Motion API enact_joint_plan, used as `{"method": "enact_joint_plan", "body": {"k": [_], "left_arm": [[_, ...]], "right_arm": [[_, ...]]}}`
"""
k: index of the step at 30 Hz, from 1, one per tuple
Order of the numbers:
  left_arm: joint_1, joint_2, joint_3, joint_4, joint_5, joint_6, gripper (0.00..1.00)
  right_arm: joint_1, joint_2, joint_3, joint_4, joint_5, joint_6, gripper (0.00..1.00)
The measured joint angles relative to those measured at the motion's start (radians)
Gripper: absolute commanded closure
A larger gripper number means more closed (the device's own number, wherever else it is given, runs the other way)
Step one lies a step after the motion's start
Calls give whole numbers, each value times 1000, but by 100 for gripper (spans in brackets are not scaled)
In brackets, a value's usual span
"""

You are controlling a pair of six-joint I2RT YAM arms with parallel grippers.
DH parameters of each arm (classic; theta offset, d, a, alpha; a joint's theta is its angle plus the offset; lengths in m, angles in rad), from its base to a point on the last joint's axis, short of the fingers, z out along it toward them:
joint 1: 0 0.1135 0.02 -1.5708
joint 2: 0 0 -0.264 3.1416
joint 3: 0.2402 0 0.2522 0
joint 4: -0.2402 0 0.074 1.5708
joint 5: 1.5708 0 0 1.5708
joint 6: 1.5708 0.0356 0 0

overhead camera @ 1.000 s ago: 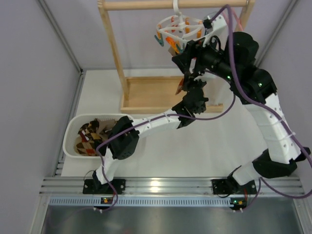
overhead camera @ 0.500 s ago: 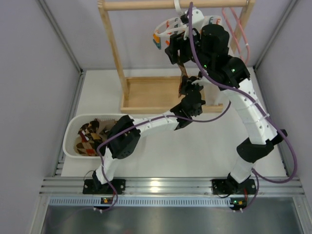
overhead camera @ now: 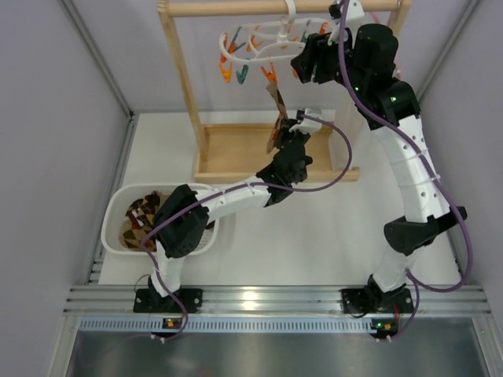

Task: Remove the socks clipped to the hanger

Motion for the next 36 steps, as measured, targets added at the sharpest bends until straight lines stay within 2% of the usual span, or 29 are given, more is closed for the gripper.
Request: {"method": "enact_joint_plan", "body": {"k": [7, 16, 27, 36], "left_arm": [[-4, -1, 2, -4, 22, 4, 100], [-4, 1, 11, -7, 23, 9, 100], [-4, 1, 11, -8, 27, 8, 100], [-4, 1, 11, -8, 34, 5, 100]], "right_arm": [[49, 11, -67, 36, -20, -26, 41], [140, 18, -85, 58, 56, -104, 38], [196, 99, -80, 95, 258, -214, 38], [263, 125, -80, 153, 393, -274, 43]]}}
